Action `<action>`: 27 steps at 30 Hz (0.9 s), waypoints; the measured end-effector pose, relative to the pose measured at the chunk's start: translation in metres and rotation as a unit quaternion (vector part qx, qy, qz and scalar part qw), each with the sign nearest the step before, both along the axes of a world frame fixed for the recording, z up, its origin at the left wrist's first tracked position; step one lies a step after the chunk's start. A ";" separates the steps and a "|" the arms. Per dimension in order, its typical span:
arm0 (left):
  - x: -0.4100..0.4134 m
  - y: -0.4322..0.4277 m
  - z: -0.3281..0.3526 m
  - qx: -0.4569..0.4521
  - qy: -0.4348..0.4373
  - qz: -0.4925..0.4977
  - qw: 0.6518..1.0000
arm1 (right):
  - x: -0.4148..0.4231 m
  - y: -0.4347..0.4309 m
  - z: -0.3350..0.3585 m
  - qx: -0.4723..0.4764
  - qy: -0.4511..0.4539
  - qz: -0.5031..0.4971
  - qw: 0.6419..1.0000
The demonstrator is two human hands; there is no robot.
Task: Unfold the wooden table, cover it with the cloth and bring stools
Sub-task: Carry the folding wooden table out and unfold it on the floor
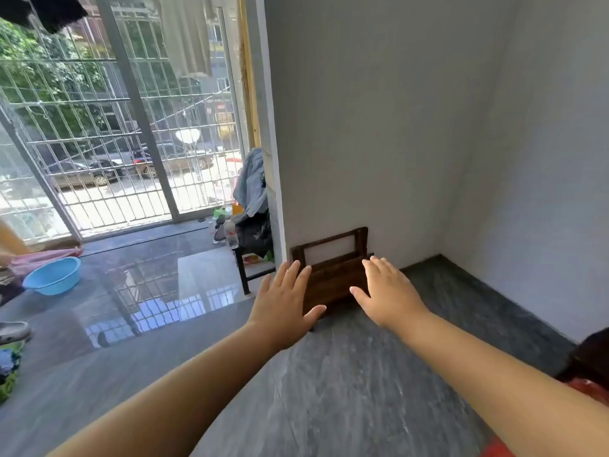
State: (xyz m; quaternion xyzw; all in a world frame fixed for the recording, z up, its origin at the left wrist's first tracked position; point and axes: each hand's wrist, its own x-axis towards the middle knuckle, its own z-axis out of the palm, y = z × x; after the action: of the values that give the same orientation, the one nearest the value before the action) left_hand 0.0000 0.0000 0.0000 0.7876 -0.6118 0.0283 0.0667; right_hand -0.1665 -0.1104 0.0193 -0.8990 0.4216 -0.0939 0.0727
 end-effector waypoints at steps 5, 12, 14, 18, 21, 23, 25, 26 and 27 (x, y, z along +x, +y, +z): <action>0.062 -0.070 -0.032 0.044 -0.001 0.008 0.999 | 0.054 -0.065 -0.031 0.053 -0.002 -0.020 0.998; 0.096 -0.169 -0.058 0.050 0.017 -0.008 0.999 | 0.089 -0.148 -0.062 0.059 0.020 -0.018 0.998; 0.104 -0.196 -0.067 0.054 0.020 -0.002 0.998 | 0.099 -0.176 -0.070 0.057 0.017 -0.015 0.998; 0.118 -0.248 -0.089 0.072 0.021 0.013 0.997 | 0.120 -0.237 -0.091 0.055 0.019 0.004 0.998; 0.130 -0.292 -0.104 0.087 0.023 0.028 0.996 | 0.136 -0.287 -0.107 0.068 0.022 0.029 0.997; 0.139 -0.324 -0.112 0.094 0.024 0.041 0.994 | 0.146 -0.325 -0.118 0.071 0.030 0.041 0.996; 0.147 -0.353 -0.118 0.108 0.028 0.052 0.992 | 0.155 -0.362 -0.125 0.081 0.042 0.050 0.995; 0.151 -0.368 -0.122 0.113 0.030 0.059 0.991 | 0.160 -0.380 -0.128 0.084 0.045 0.051 0.994; 0.155 -0.382 -0.126 0.118 0.031 0.066 0.990 | 0.164 -0.397 -0.131 0.086 0.046 0.055 0.994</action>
State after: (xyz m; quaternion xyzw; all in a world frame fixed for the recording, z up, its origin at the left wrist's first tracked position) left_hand 0.1553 -0.3818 -0.1263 0.8291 -0.5553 -0.0641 -0.0095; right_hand -0.0021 -0.5078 -0.1120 -0.9145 0.3812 -0.0116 0.1348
